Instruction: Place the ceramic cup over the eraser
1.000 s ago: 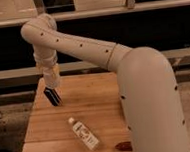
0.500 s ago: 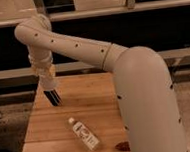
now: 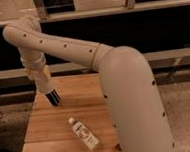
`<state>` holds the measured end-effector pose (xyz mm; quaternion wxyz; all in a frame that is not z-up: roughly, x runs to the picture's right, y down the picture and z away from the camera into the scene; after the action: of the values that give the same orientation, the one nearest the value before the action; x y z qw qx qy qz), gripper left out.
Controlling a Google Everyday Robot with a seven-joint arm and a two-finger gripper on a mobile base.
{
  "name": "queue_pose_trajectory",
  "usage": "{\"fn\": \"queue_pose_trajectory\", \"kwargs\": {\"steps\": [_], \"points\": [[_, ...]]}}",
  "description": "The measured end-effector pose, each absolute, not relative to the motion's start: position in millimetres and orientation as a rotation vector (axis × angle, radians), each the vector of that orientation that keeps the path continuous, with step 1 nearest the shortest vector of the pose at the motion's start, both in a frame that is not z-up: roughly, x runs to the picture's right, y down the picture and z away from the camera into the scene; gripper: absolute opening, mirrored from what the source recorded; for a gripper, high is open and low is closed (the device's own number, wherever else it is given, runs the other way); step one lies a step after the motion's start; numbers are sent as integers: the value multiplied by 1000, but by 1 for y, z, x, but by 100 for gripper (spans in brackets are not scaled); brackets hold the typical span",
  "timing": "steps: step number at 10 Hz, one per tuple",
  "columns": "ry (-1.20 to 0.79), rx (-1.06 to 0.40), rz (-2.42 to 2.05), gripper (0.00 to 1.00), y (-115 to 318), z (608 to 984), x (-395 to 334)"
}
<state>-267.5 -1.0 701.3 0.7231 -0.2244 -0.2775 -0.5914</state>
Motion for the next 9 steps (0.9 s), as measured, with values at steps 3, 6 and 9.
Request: {"fn": "queue_pose_trajectory", "kwargs": {"steps": [3,6,9], "points": [[-594,-560,-1347,0,7,711,-265],[-583,-600,-1372,0,16,721,-264],[-598,-622,-1379,0,26,737,-265]]}}
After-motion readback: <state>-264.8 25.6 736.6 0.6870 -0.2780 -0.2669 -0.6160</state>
